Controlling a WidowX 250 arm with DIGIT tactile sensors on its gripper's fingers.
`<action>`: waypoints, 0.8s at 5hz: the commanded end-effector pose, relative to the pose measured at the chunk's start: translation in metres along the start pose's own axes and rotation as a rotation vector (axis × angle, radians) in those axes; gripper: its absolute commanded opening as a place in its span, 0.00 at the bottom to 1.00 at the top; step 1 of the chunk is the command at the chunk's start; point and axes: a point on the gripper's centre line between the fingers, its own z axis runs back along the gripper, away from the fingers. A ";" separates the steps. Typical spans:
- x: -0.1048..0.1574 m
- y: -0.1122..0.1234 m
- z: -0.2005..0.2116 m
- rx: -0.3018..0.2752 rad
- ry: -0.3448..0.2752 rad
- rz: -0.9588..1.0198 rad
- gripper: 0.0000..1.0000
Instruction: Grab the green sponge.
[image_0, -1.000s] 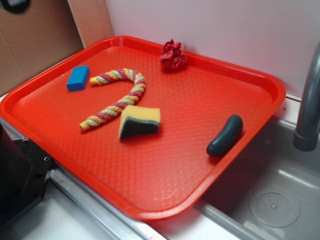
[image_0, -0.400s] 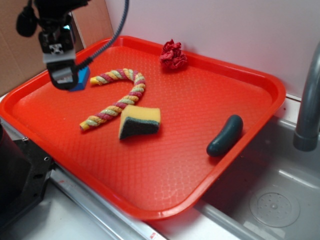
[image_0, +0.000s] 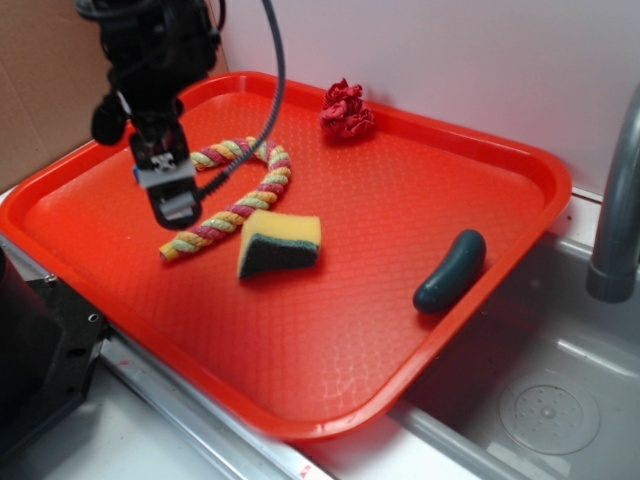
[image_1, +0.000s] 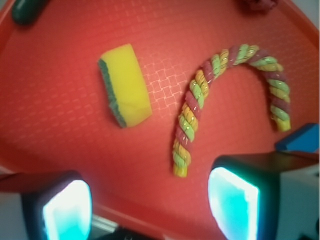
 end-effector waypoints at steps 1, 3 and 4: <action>0.012 -0.003 -0.033 0.032 0.026 0.114 1.00; 0.023 -0.015 -0.053 -0.043 0.017 0.035 1.00; 0.028 -0.016 -0.062 -0.040 0.027 0.033 1.00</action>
